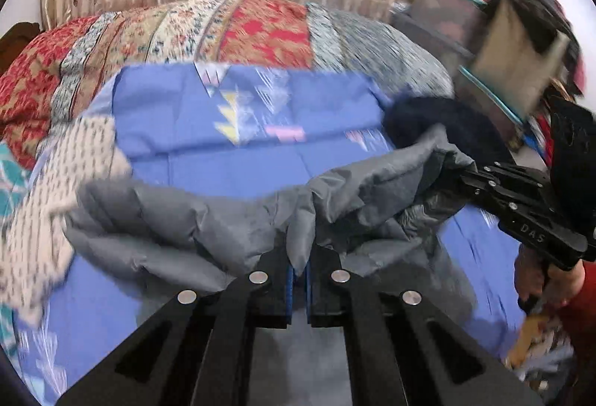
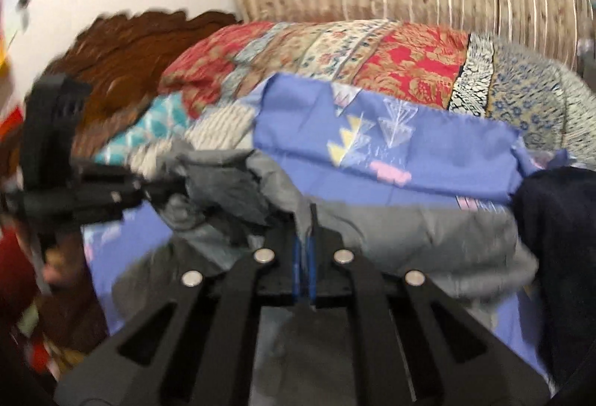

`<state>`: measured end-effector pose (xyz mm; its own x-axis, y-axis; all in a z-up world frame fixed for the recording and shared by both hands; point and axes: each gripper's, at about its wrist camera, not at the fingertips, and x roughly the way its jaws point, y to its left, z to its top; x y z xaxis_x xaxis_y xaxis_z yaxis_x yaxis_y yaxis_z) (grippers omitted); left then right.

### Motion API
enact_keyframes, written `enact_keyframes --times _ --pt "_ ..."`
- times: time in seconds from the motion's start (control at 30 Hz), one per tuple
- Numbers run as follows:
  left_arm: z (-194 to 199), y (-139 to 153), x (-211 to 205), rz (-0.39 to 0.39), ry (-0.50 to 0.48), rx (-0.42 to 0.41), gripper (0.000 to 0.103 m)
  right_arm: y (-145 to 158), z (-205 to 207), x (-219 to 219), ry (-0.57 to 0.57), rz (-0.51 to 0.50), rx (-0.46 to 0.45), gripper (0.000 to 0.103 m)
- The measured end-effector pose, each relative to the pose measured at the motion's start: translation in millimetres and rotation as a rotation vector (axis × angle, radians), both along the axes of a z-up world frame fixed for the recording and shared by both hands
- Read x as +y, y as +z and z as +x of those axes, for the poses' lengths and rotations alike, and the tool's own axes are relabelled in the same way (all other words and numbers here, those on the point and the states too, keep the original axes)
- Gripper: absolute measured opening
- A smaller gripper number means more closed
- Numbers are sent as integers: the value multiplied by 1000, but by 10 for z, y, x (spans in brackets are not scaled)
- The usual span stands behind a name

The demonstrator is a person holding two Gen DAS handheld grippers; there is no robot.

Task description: Fold large clothes

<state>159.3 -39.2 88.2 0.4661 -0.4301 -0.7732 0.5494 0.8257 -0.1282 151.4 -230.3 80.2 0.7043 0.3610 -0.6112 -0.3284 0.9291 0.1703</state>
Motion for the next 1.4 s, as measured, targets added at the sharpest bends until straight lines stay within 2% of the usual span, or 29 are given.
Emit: enact_keyframes --times 0.13,0.2,0.27,0.37,0.43,0.47,0.53,0.6,0.67,0.7,0.73,0.8,0.87,0.93,0.97,1.0,1.03,1.07,1.2,1.27,1.33,1.4 --pt "-643 -343 284 -1 10 69 27 -428 -823 218 30 -13 47 3" --pt "-981 -624 400 25 25 100 27 -711 -1179 330 31 -9 92 3" --pt "-1237 -939 470 48 40 134 27 -1018 -1334 449 12 -53 140 3" --pt "-1370 -1332 489 98 63 173 27 -1490 -1339 564 -24 -76 228 3" --pt "-1409 -1402 481 120 69 197 27 -1673 -1301 563 -53 -61 256 3" --pt "-1456 -1356 501 104 66 214 27 -1690 -1293 553 -69 -41 268 3" --pt "-1604 -1114 577 62 18 194 28 -1639 -1292 534 -73 1 284 4" --pt "-1741 -844 668 -15 -61 172 28 -1543 -1355 535 -53 -14 262 8" --pt "-1788 -517 790 -133 -112 145 28 -1520 -1446 532 -51 -32 256 14" --pt "-1748 -356 831 -199 -121 126 28 -1511 -1465 524 -51 -28 257 16" --pt "-1695 -268 829 -231 -116 106 28 -1501 -1499 508 -51 -19 259 16" --pt "-1474 -203 781 -243 -87 48 28 -1439 -1580 470 -50 -13 271 18" --pt "-1204 -408 701 -203 -64 49 28 -1299 -1695 378 -55 -3 260 20" --pt "-880 -831 628 -128 -13 133 28 -1115 -1833 292 -76 8 240 28" --pt "-736 -1043 618 -100 9 179 28 -1010 -1908 234 -86 20 230 36" --pt "-643 -1207 600 -85 26 209 28 -883 -1978 172 -107 22 209 62" --pt "-586 -1325 611 -79 41 224 28 -795 -2037 126 -119 29 179 73" --pt "-529 -1449 652 -84 56 234 28 -669 -2084 80 -125 46 133 78" --pt "-432 -1593 678 -103 75 261 28 -121 -1949 -115 -181 99 0 78" --pt "-418 -1601 670 -91 69 253 28 -47 -1779 -187 -203 115 -17 78" --pt "-419 -1641 673 -83 67 250 28 -184 -1494 -242 -235 89 6 78" --pt "-422 -1656 676 -83 75 257 28 -686 -1164 -297 -277 35 128 70"
